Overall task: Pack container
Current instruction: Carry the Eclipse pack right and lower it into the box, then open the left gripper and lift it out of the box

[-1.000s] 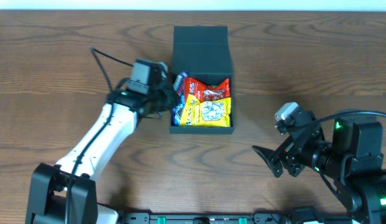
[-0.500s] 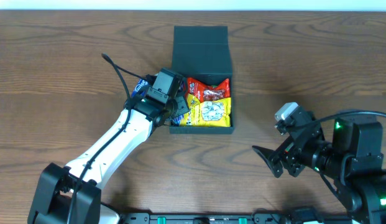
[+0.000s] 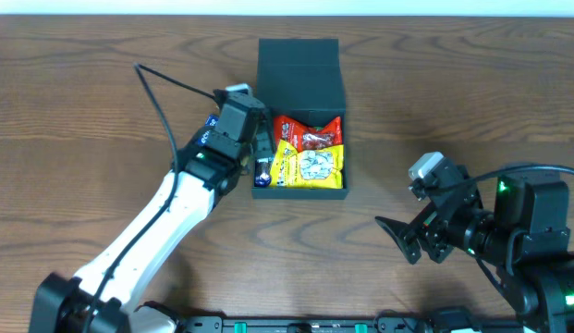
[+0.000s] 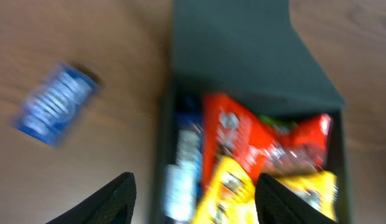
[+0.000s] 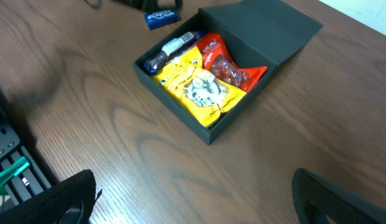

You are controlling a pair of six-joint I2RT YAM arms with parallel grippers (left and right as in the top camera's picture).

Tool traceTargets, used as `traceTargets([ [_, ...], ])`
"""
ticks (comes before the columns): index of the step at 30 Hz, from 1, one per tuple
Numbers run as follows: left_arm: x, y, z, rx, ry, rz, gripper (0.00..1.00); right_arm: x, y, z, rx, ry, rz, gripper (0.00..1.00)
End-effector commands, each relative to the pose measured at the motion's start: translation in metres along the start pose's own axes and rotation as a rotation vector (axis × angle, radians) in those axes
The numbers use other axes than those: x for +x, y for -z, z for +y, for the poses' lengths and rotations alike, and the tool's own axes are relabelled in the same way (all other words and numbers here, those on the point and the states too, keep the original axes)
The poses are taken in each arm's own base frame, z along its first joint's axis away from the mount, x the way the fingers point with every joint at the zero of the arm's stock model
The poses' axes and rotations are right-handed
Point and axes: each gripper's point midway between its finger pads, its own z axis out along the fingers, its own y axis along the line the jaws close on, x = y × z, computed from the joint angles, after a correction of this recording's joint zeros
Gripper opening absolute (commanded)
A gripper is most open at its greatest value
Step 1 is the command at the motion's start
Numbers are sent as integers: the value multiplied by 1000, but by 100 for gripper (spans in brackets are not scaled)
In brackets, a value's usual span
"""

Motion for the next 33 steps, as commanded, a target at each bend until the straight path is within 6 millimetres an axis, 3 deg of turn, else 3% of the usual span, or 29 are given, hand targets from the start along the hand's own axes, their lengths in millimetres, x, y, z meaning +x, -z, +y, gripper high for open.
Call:
traceTargets([
  [1,-41,19,46,-288,-194,-182,67,-1,1,0,1,-16,-5,99],
  [3,-52,25,70,-433,-188,-234,80,-1,1,0,1,-16,-5,99],
  [5,-54,19,87,-490,-172,-227,86,-1,1,0,1,-16,-5,99],
  [9,-43,-10,116,-493,-129,-130,86,-1,1,0,1,-16,-5,99],
  [13,-35,-53,132,-374,-173,-27,87,-1,1,0,1,-16,-5,100],
  [16,-27,-82,120,-204,-362,38,88,-1,1,0,1,-16,-5,99],
  [19,-19,-95,116,-150,-492,68,94,-1,1,0,1,-16,-5,99],
  [27,14,-124,131,-159,-527,175,96,-1,1,0,1,-16,-5,99],
  [30,19,-131,136,-163,-501,183,92,-1,1,0,1,-16,-5,99],
  [33,20,-132,137,-166,-499,187,80,-1,1,0,1,-16,-5,99],
])
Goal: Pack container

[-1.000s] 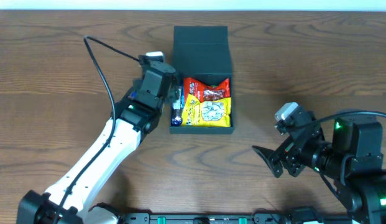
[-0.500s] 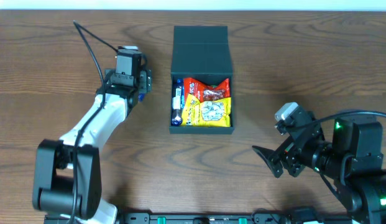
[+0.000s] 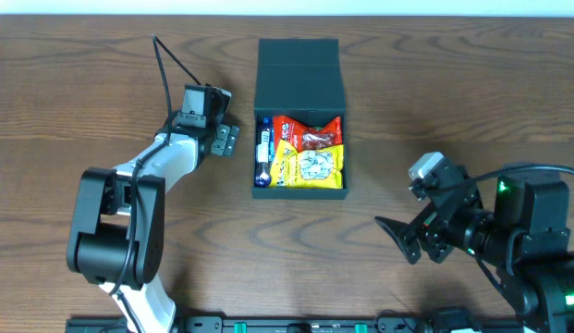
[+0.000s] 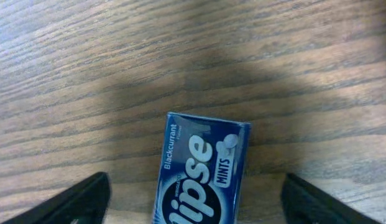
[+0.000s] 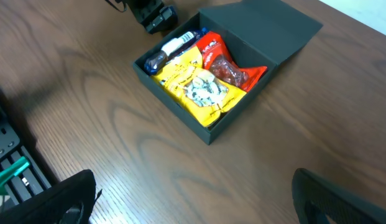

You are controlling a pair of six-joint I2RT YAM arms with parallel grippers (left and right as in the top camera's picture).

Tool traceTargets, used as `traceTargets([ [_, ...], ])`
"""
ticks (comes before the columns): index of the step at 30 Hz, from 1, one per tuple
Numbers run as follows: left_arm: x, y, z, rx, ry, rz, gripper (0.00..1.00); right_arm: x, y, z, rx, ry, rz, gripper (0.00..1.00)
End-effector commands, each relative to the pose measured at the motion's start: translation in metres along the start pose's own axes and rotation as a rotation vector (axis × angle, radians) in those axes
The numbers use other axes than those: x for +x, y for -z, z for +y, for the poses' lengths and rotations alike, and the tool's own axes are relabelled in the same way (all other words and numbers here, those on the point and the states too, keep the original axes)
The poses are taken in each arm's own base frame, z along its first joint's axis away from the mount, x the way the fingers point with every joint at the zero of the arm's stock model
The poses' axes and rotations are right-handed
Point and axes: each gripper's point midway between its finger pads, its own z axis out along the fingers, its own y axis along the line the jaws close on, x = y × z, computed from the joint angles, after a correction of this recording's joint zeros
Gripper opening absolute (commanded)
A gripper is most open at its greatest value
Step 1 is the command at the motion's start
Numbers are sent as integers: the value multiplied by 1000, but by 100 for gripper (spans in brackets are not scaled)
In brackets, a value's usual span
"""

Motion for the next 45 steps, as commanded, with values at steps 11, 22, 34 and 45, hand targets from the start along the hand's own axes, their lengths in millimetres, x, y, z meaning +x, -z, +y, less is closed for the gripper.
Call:
traceTargets([
  [11,9,-10,11,20,25,25,70,-1,1,-1,1,-16,-5,99],
  [22,11,-10,6,49,40,29,49,-1,1,-1,1,-16,-5,99],
  [34,-20,18,15,32,223,-66,20,-1,1,-1,1,-16,-5,99],
  [45,-99,139,-29,112,148,-382,15,-1,1,-1,1,-16,-5,99],
])
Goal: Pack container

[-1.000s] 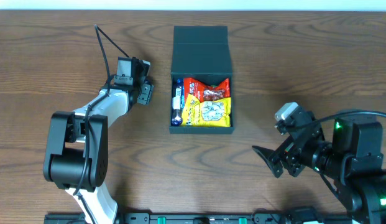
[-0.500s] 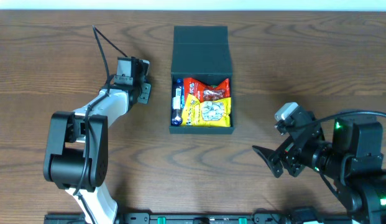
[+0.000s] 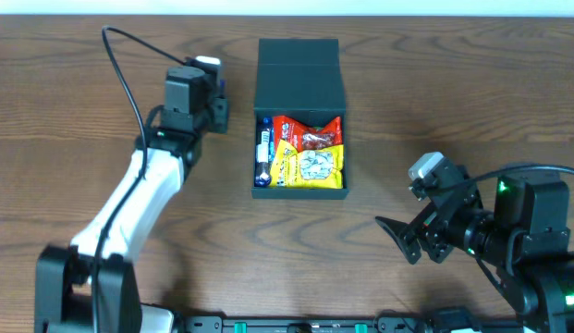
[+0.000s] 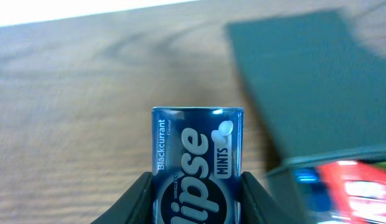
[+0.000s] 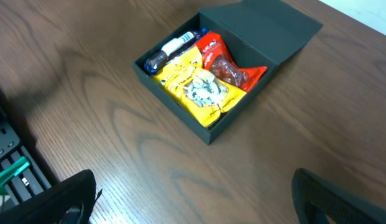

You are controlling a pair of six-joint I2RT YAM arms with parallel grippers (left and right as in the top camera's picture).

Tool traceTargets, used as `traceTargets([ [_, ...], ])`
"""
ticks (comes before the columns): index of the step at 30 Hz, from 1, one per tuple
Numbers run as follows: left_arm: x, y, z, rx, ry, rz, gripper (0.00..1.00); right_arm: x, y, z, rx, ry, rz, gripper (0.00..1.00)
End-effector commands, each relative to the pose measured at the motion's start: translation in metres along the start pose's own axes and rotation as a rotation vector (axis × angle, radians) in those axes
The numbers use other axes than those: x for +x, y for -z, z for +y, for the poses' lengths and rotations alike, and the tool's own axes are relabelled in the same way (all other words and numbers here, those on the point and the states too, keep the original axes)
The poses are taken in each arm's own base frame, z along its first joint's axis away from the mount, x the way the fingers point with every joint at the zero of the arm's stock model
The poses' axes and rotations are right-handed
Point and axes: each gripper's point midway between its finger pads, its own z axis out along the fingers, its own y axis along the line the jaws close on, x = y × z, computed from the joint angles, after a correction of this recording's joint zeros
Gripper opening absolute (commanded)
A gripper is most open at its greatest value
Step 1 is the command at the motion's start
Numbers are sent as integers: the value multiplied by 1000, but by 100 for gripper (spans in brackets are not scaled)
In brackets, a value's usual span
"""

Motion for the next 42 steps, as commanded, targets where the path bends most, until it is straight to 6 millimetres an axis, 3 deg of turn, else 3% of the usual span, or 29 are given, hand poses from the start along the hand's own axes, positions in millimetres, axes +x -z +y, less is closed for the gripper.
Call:
traceTargets([
  [1,-15,16,-33,67,-5,-38,10,-1,1,0,1,-15,-5,99],
  [6,12,25,-85,152,102,67,6,-1,1,0,1,-16,-5,99],
  [14,28,36,-137,232,208,125,11,-1,1,0,1,-15,-5,99],
  [16,29,36,-139,234,218,128,36,-1,1,0,1,-16,-5,99],
  [18,29,36,-140,235,219,127,54,-1,1,0,1,-15,-5,99],
  [19,29,36,-139,232,219,126,58,-1,1,0,1,-15,-5,99],
  [40,25,35,-132,196,212,106,59,-3,1,-2,5,-10,-14,99],
  [42,26,35,-132,193,211,110,45,-9,1,-4,12,2,-37,99],
])
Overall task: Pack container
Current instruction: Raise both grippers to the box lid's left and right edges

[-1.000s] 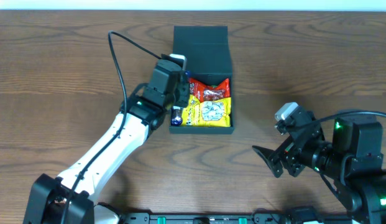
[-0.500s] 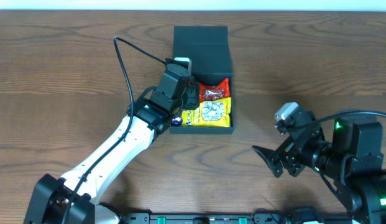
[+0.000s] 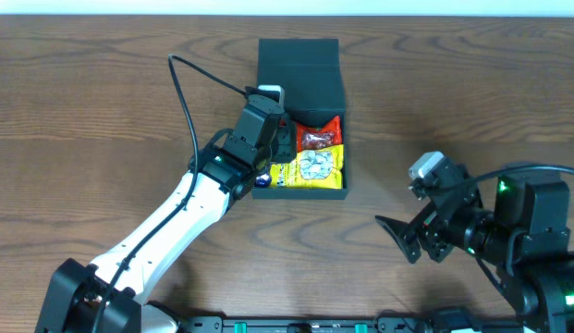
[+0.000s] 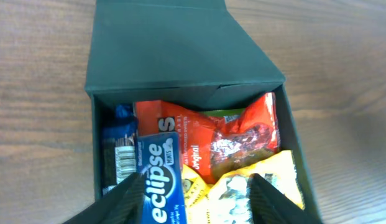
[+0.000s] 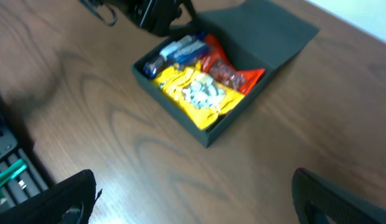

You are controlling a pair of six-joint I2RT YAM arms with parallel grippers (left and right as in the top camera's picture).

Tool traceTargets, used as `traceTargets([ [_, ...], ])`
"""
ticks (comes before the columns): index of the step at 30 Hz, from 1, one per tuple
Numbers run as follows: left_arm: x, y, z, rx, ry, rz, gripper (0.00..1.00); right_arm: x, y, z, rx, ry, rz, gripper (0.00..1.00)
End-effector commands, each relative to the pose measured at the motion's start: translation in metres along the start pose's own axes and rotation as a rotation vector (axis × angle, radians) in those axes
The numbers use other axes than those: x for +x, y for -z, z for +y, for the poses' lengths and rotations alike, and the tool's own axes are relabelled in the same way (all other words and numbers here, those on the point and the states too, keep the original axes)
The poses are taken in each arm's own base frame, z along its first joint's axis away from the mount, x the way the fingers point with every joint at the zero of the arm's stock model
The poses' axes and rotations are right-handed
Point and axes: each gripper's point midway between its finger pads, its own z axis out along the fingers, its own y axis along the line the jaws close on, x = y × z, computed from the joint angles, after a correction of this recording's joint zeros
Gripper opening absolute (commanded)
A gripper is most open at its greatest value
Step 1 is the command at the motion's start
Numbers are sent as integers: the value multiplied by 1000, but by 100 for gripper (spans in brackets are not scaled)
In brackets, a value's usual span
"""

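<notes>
The dark box point(image 4: 95, 155) stands open, its lid point(image 4: 180, 50) folded back. Inside lie a red snack bag point(image 4: 224, 140), a yellow bag point(image 4: 261, 193) and a blue-wrapped bar point(image 4: 118, 155). A blue Eclipse mints pack point(image 4: 160, 183) rests tilted on them near the box's left side. My left gripper point(image 4: 197, 199) hovers over the box point(image 3: 300, 192), open, its left finger beside the pack. My right gripper point(image 3: 404, 242) stands open over bare table to the right, holding nothing.
The wooden table point(image 3: 83, 111) surrounds the box. The left arm's black cable point(image 3: 189, 92) loops over the table to the left of the box. The table's far edge runs just behind the lid.
My left gripper was shut on the mints pack left of the lid. It now sits over the box, open, with the pack lying inside. The right arm stayed put.
My left gripper was open at the box's left edge, the mints pack lying on the table to the left. Then it was open over the pack. Then it held the pack above the table, and now the pack lies in the box.
</notes>
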Motion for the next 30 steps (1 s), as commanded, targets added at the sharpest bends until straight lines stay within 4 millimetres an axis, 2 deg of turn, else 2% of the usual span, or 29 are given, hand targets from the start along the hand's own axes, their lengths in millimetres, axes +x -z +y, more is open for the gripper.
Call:
traceTargets([
  [1,-7,3,2,-16,-3,-19,38,-5,1,-2,3,-6,-24,99],
  [2,-7,3,4,-21,-1,-14,24,-5,1,-2,3,-6,-24,99],
  [4,-5,3,12,-39,8,0,7,-5,1,-2,4,-6,-24,99],
  [8,-6,3,39,-95,6,21,6,-6,1,-1,1,-6,-25,99],
  [13,-19,6,76,-150,27,2,6,-17,2,13,-89,6,-83,99],
  [14,-23,7,84,-156,46,-5,6,-23,0,12,-92,16,-101,99],
  [19,-53,10,103,-65,90,-84,6,-43,-17,-8,-76,10,-137,99],
  [22,-79,17,118,-45,126,-175,6,-50,-45,-28,-76,-13,-120,87],
  [24,-95,22,127,-49,132,-240,6,-52,-75,-46,-84,-28,-97,82],
  [27,-106,25,133,-53,136,-282,6,-59,-119,-75,-84,-74,-103,84],
  [29,-110,22,134,-51,141,-293,5,-63,-141,-89,-81,-118,-118,90],
  [30,-111,20,135,-51,140,-295,6,-64,-150,-95,-80,-132,-125,90],
])
